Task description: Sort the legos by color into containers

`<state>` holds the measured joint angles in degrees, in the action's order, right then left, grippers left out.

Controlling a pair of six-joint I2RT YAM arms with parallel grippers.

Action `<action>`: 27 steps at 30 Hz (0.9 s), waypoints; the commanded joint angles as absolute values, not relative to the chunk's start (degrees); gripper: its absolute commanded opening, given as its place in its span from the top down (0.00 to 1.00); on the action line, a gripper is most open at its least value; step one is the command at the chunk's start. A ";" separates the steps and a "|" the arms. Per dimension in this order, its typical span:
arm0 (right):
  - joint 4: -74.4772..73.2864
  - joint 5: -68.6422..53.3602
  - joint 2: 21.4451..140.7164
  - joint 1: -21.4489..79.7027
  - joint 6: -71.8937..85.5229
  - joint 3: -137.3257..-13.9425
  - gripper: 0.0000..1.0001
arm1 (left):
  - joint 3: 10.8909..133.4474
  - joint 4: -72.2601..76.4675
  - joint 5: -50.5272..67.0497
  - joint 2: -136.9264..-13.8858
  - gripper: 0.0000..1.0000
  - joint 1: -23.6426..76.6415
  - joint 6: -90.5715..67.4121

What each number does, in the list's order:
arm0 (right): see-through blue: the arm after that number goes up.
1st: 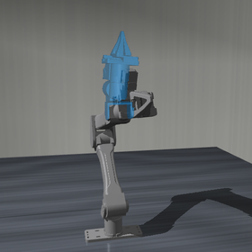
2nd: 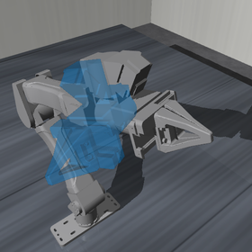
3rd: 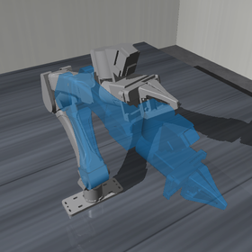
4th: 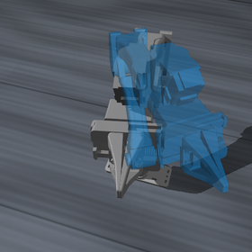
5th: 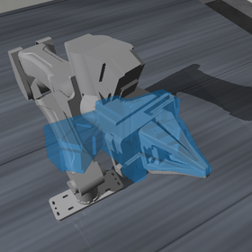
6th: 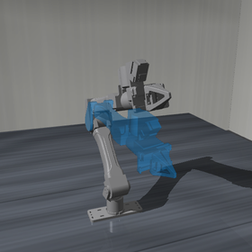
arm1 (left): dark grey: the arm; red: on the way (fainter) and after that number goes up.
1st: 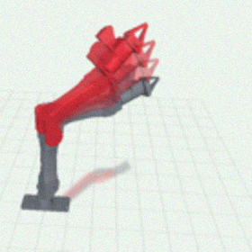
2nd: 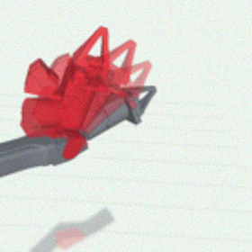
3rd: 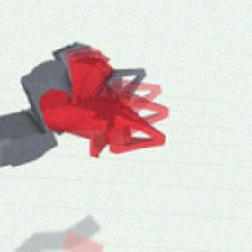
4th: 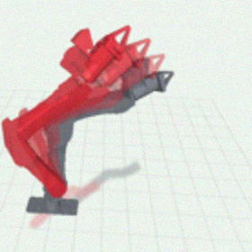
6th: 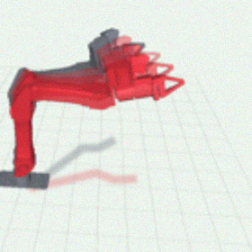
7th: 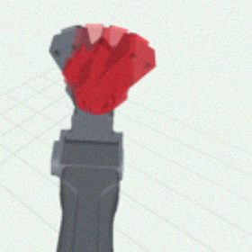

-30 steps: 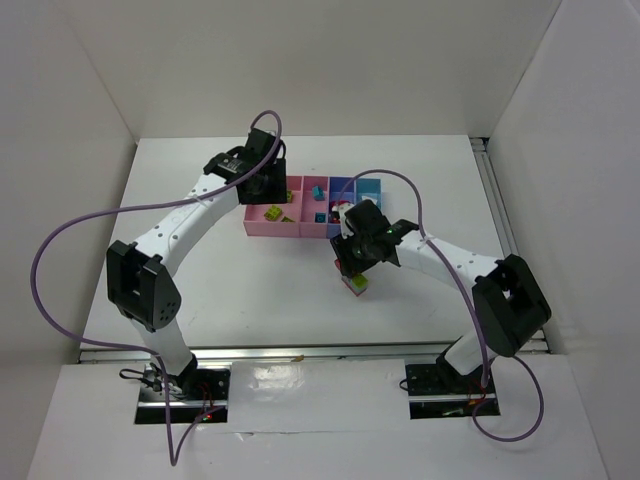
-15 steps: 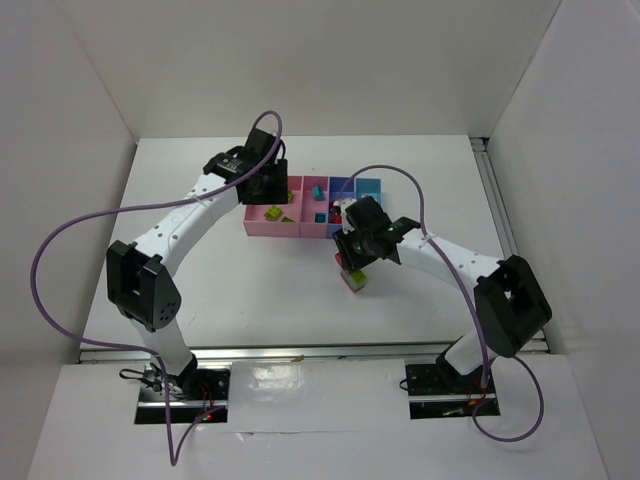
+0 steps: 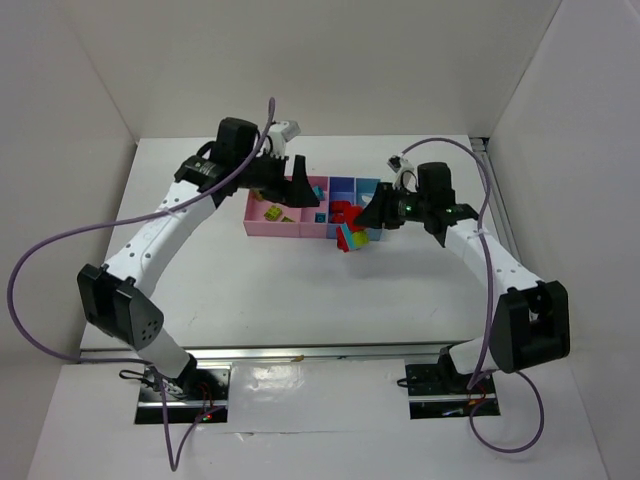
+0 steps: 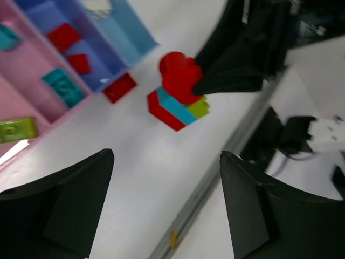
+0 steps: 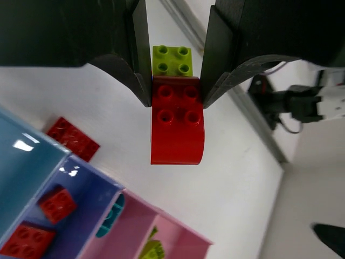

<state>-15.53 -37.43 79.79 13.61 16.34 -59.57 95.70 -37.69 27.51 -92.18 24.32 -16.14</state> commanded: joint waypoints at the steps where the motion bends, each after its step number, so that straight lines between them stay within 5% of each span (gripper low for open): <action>1: -3.71 -52.81 76.30 12.22 25.39 -55.82 0.72 | 87.57 -27.48 51.48 -90.70 0.09 23.20 -16.86; 8: 4.12 -58.18 75.77 11.08 30.41 -52.83 0.72 | 71.11 -4.85 61.25 -87.89 0.05 24.35 -29.44; 27: 18.45 -64.51 77.87 12.74 41.57 -51.06 0.73 | 68.64 0.52 60.47 -94.21 0.03 25.49 -29.71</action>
<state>13.52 -61.58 78.13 12.05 40.18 -50.02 66.28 -2.55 59.99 -93.41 25.34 -31.48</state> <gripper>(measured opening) 0.444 0.973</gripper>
